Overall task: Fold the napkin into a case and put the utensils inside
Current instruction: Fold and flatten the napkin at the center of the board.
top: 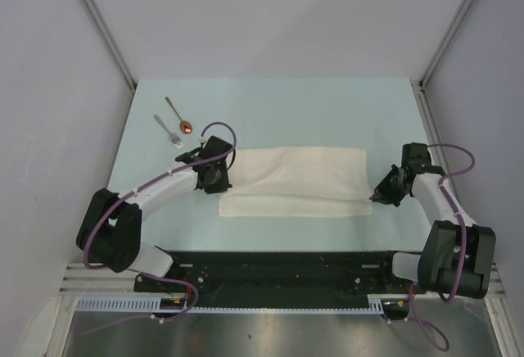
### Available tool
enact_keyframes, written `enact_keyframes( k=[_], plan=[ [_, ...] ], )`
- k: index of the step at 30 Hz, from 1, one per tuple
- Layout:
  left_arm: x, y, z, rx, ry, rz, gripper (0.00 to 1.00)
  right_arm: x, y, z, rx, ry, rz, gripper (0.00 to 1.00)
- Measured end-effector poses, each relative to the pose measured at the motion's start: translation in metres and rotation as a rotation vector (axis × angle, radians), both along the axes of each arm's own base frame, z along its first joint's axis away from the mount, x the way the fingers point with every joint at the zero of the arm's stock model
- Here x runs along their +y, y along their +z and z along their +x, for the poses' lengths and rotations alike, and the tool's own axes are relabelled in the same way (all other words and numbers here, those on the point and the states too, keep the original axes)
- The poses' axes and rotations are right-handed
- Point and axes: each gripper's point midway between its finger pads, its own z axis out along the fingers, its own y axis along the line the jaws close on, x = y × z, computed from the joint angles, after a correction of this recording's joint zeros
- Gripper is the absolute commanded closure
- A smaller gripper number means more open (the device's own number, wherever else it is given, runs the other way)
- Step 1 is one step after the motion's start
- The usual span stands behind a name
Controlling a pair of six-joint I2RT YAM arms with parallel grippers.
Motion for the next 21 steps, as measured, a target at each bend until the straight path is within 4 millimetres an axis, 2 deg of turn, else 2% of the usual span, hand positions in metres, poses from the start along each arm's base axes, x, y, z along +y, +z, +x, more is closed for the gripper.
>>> enact_keyframes(
  k=[7,21],
  plan=[
    [-0.004,-0.002,0.002,-0.009,-0.005,-0.006,1.0,-0.005,-0.008,0.004,0.008,-0.004,-0.021,1.0],
    [0.004,-0.027,-0.012,0.066,0.051,0.047,1.0,-0.003,-0.026,-0.008,0.072,-0.018,-0.008,1.0]
  ],
)
